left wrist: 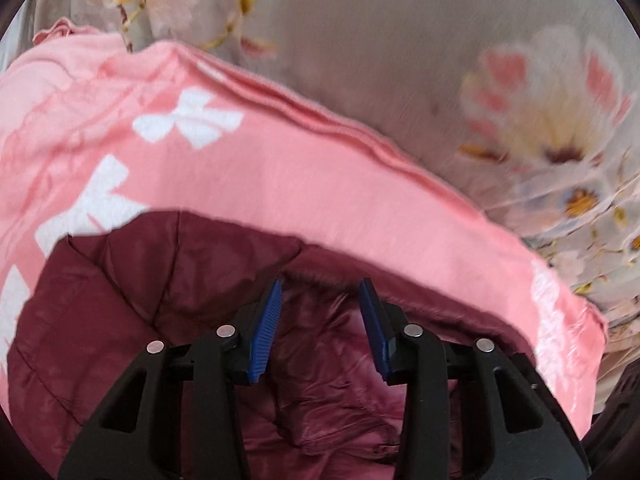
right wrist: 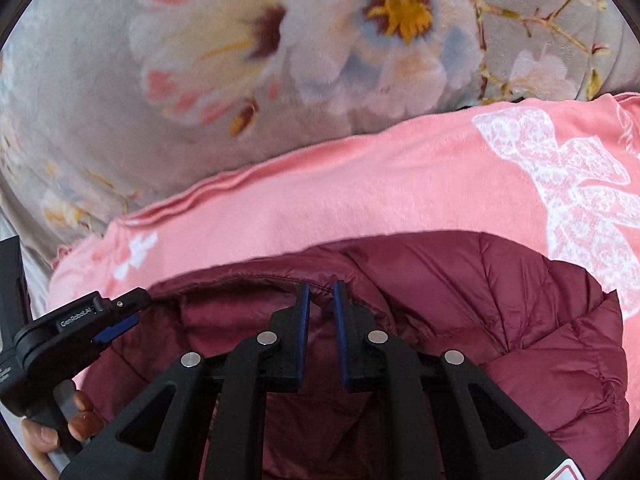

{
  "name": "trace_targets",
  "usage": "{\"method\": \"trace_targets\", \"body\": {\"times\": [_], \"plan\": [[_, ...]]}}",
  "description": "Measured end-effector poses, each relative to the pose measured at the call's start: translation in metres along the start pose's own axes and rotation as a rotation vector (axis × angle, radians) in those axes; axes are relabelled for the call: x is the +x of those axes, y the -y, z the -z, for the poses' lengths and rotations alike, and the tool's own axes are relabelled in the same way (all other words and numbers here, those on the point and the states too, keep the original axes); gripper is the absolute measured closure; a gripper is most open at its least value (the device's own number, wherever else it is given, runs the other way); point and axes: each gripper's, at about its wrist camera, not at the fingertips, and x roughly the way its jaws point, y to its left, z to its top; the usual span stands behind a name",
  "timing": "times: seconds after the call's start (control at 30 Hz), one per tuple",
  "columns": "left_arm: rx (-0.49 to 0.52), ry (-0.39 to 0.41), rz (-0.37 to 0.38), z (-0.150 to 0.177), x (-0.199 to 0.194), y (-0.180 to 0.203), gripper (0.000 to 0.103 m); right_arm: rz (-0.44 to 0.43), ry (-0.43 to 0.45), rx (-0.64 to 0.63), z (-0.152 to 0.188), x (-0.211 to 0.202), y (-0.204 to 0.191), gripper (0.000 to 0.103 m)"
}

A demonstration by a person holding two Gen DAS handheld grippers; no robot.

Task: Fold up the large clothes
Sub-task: 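Pinch and straighten the folded edge near the collar with both grippers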

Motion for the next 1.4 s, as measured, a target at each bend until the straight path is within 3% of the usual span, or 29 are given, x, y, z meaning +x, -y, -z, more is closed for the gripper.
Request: {"method": "trace_targets", "body": {"times": [0.23,0.33,0.47,0.53,0.63,0.73,0.83,0.93,1.1,1.4], "plan": [[0.012,-0.080,-0.056,0.019,0.026,-0.013,0.072,0.048,-0.114,0.001,0.018,0.026,0.012,0.096],[0.038,-0.076,-0.078,0.024,0.030,-0.013,0.072,0.055,-0.133,0.002,0.019,0.031,0.014,0.099],[0.074,-0.045,-0.090,0.030,0.030,-0.009,0.073,0.003,-0.051,0.005,0.022,0.008,0.011,0.097],[0.060,-0.033,-0.048,0.032,0.022,-0.013,0.075,-0.074,0.038,0.012,0.024,-0.020,0.011,0.097],[0.001,0.002,0.080,0.028,-0.005,-0.024,0.074,-0.108,0.109,-0.007,0.017,-0.045,0.004,0.097],[-0.040,0.072,0.125,0.013,-0.034,-0.027,0.073,-0.071,0.115,-0.019,-0.001,-0.040,-0.006,0.097],[-0.071,0.057,0.146,-0.010,-0.031,-0.017,0.072,-0.041,0.047,-0.012,-0.009,-0.011,-0.011,0.097],[-0.064,0.003,0.090,-0.017,-0.006,-0.010,0.073,0.022,-0.032,-0.069,-0.001,0.015,-0.018,0.097],[-0.034,-0.056,0.016,0.006,0.025,-0.012,0.074,0.059,-0.090,-0.110,0.016,0.032,-0.017,0.101],[0.074,-0.028,-0.057,0.025,0.037,-0.003,0.074,0.063,-0.145,-0.078,0.018,0.049,-0.010,0.103]]}}
